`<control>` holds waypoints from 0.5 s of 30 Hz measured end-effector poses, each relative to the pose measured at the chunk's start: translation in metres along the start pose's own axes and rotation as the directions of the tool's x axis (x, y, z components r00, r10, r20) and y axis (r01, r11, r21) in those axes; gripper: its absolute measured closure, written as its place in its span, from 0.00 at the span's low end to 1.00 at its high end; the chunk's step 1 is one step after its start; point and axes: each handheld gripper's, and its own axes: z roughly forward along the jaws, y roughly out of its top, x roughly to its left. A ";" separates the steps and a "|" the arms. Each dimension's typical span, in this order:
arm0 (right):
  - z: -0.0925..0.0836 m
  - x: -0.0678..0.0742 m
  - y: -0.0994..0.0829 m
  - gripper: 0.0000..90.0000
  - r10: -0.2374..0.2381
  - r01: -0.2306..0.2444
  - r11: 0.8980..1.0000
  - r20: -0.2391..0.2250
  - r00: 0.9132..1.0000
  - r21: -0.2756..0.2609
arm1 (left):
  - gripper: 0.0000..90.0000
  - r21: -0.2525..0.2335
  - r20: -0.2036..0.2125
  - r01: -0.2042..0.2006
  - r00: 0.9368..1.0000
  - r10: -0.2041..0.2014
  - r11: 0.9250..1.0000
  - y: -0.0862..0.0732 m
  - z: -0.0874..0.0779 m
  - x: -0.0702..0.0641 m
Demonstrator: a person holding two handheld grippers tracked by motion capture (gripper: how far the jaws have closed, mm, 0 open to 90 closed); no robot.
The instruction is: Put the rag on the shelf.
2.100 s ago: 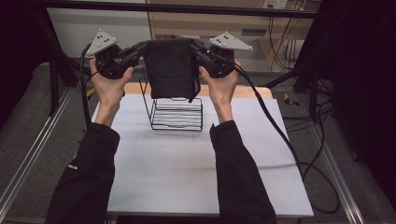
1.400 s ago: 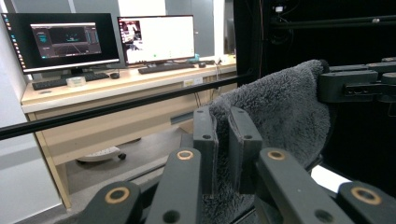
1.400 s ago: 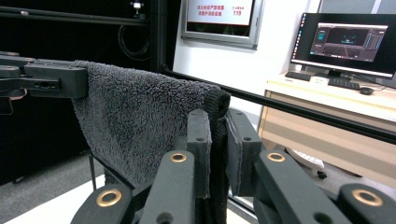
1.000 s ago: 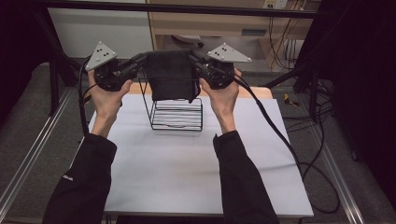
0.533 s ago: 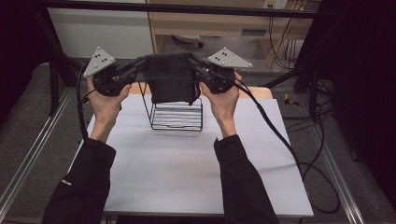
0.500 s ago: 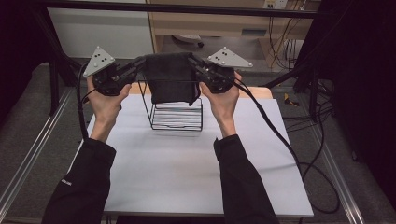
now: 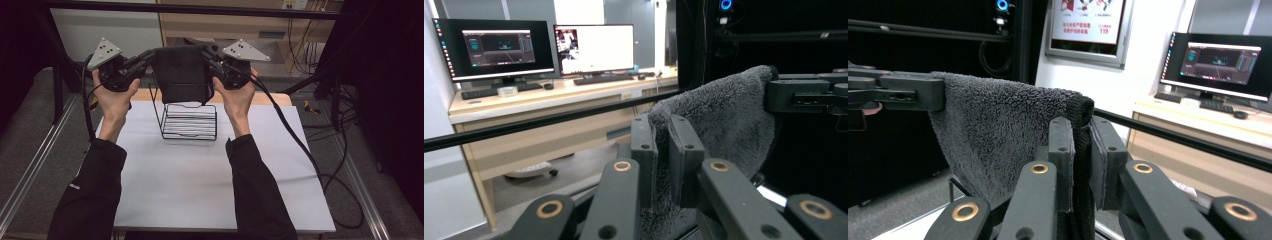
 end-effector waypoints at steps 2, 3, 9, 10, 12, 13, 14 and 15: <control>-0.003 0.003 0.002 0.91 -0.012 0.012 1.000 -0.005 1.000 -0.002 | 0.92 0.003 0.010 -0.008 1.000 0.008 1.000 -0.001 -0.003 -0.001; -0.004 0.004 0.001 0.91 -0.018 0.018 1.000 -0.009 1.000 0.002 | 0.92 0.002 0.014 -0.008 1.000 0.008 1.000 -0.003 -0.005 -0.002; -0.018 0.014 -0.008 0.91 -0.047 0.047 0.999 -0.037 0.998 0.000 | 0.92 0.003 0.034 -0.029 0.999 0.029 1.000 -0.015 -0.019 -0.009; -0.020 0.015 -0.010 0.91 -0.049 0.049 0.999 -0.040 0.998 0.002 | 0.92 0.006 0.034 -0.032 0.999 0.032 0.999 -0.017 -0.020 -0.011; -0.022 0.018 -0.012 0.91 -0.055 0.056 0.998 -0.038 0.998 0.013 | 0.92 0.012 0.035 -0.039 0.999 0.039 0.999 -0.020 -0.022 -0.014; -0.023 0.018 -0.013 0.91 -0.056 0.057 0.998 -0.039 0.998 0.017 | 0.92 0.017 0.034 -0.045 0.998 0.045 0.999 -0.022 -0.023 -0.015; -0.023 0.018 -0.014 0.91 -0.054 0.055 0.998 -0.039 0.998 0.022 | 0.92 0.021 0.035 -0.049 0.998 0.048 0.999 -0.023 -0.023 -0.015; -0.023 0.018 -0.015 0.91 -0.052 0.053 0.998 -0.039 0.998 0.026 | 0.92 0.024 0.035 -0.053 0.998 0.053 0.998 -0.024 -0.023 -0.016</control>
